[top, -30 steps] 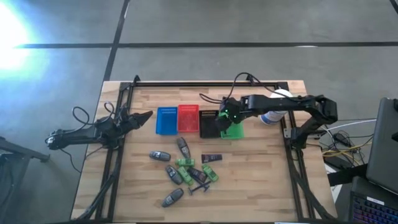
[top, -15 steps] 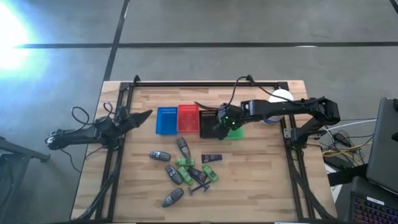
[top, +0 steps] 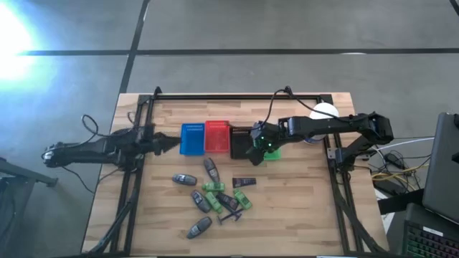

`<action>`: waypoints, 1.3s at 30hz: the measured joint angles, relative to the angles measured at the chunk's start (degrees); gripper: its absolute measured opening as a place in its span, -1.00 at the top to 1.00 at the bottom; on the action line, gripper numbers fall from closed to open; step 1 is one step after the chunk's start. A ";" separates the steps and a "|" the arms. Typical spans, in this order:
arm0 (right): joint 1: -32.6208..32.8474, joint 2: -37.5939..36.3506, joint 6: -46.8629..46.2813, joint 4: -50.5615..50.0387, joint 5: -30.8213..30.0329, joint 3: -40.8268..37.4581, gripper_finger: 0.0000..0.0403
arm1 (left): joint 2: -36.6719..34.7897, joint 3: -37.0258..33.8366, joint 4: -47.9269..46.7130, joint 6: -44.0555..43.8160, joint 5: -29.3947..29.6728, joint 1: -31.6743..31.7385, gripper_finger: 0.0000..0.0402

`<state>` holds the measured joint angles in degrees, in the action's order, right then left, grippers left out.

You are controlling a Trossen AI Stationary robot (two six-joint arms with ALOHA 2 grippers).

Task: Pick & Place Travel size toiletries
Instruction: Put the gray deodorant into the blue bin

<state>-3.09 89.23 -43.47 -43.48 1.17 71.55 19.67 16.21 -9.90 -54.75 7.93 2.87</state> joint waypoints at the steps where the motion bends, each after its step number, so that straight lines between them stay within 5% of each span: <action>1: 0.36 0.02 0.74 -0.02 0.58 -0.06 -0.43 | 2.40 1.79 -3.21 2.02 -2.15 -0.04 -0.36; 9: 3.42 0.02 5.16 -4.62 0.86 -0.26 -0.52 | 20.58 14.66 -20.48 27.77 -16.78 -3.47 -0.36; 19: 7.54 0.02 7.85 -10.13 0.40 -0.39 -0.59 | 40.69 22.45 -24.87 53.03 -14.45 -15.11 -0.36; 24: 8.88 0.02 8.18 -11.60 -2.65 -0.39 -0.63 | 46.88 24.79 -32.90 50.62 -12.80 -18.67 -0.36; 30: 10.11 0.02 10.61 -11.89 -8.20 -0.39 -0.72 | 46.57 25.44 -31.86 46.33 -0.79 -21.98 -0.36; 39: 10.05 0.02 11.08 -11.87 -9.17 -0.39 -0.81 | 49.26 20.43 -26.44 44.32 -1.90 -22.12 -0.36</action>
<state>6.96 89.25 -32.38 -55.35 -8.01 71.16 68.93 36.64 -36.33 -10.44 6.03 -19.25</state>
